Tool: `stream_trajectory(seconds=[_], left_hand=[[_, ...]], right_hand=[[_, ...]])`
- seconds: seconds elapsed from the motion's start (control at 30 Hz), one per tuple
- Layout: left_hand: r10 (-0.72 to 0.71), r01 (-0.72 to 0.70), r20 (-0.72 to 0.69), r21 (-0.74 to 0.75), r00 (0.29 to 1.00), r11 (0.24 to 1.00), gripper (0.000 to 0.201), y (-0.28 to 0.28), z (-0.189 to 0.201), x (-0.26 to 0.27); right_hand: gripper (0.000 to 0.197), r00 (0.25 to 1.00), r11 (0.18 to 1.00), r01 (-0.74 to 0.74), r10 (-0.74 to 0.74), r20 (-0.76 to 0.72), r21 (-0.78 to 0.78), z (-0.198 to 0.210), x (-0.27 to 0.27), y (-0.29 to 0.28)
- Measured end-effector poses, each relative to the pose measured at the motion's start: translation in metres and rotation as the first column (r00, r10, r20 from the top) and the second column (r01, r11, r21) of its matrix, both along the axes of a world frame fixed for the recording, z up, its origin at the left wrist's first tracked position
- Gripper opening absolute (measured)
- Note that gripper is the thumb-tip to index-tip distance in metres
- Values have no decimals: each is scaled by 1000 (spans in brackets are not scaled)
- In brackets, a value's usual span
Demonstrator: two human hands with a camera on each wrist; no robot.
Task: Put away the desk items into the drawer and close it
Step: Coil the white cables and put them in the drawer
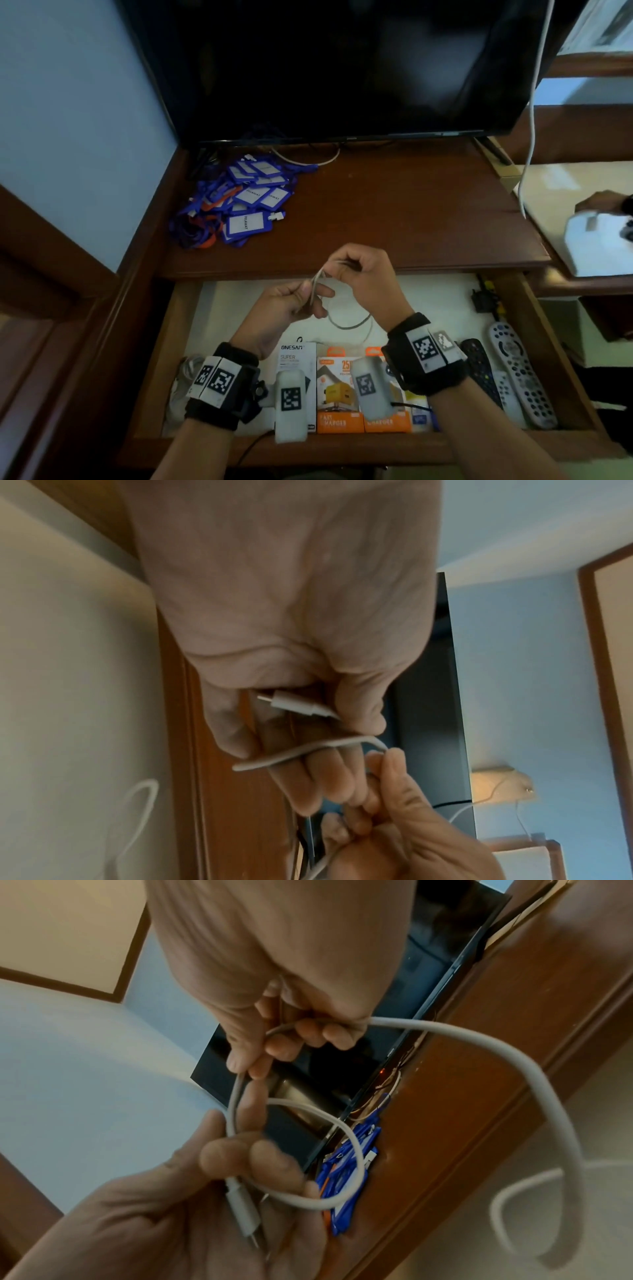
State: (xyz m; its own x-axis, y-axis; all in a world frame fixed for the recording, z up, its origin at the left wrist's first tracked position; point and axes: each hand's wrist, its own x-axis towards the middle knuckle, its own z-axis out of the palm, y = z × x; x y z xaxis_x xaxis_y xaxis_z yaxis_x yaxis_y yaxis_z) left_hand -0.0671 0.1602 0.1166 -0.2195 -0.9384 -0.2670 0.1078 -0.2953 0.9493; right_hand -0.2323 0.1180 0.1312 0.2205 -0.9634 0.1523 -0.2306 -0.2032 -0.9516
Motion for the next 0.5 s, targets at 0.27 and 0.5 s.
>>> stream_trajectory(seconds=[0.27,0.5], left_hand=[[43,-46,-55,-48,998,998,43,-9,1,10],[132,-68,-425,164,895,984,43,-17,25,19]], right_hand=[[12,998,998,22,-18,64,-56,14,1,-20],[13,999,997,28,-26,26,-73,-3,0,-27]])
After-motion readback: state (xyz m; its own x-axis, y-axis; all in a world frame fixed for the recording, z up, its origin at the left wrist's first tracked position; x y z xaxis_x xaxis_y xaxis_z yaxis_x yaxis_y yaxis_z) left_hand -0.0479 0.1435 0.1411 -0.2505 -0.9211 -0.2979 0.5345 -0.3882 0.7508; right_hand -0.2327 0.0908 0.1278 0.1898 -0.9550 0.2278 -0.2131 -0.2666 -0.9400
